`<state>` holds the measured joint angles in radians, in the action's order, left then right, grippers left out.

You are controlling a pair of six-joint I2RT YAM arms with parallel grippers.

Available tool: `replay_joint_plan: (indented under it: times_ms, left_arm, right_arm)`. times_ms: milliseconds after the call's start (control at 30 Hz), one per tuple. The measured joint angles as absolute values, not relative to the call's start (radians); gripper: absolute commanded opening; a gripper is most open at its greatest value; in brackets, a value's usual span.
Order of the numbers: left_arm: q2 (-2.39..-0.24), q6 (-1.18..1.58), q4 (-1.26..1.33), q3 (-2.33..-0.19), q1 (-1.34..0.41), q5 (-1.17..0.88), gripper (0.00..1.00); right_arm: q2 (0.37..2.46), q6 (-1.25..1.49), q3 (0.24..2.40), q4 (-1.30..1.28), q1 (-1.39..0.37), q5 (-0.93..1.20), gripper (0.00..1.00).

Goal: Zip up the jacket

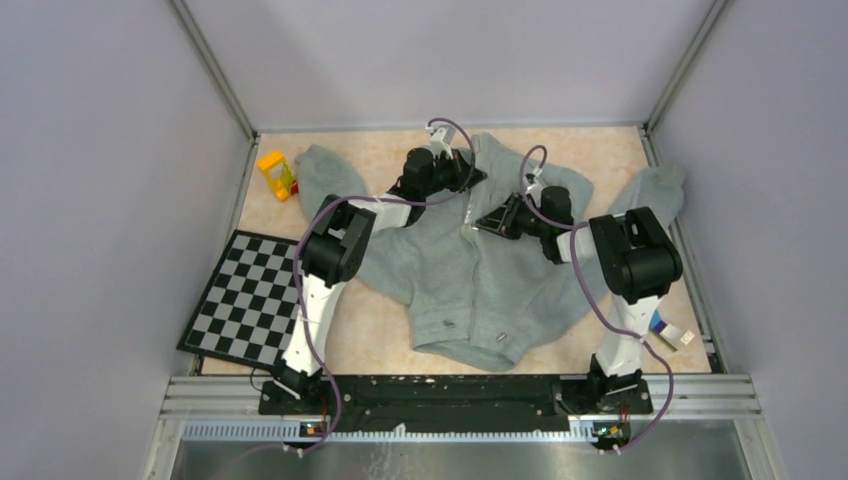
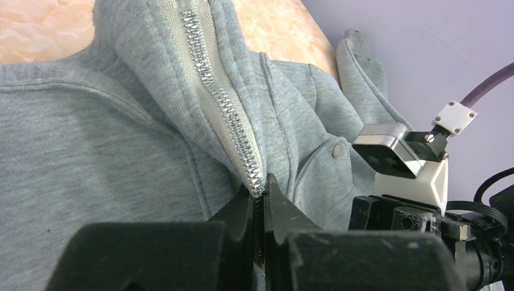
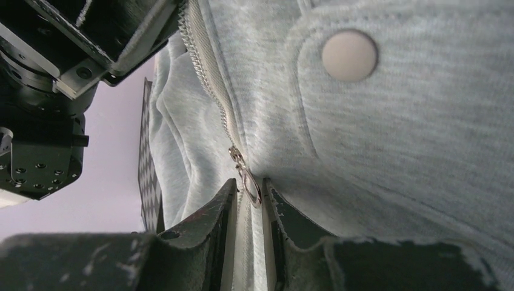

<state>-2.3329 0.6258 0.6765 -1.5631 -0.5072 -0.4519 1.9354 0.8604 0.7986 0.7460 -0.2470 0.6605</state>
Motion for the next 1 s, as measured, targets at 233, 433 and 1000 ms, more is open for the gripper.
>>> replay_joint_plan:
  times_ms: [233,433,1000]
  left_arm:
    - [-2.333,0.625,0.676,-1.563,-0.507,-0.448,0.00]
    - [-2.333,0.625,0.676,-1.563,-0.509,-0.448,0.00]
    - [-2.333,0.621,0.670,-1.563,-0.514,-0.447,0.00]
  right_arm:
    - [1.935,0.848,0.855,0.703,-0.267,0.651,0.13]
    - [1.935,0.803,0.874,0.624,-0.293,0.633,0.18]
    - [1.935,0.698,0.917,0.446,-0.310,0.561,0.20]
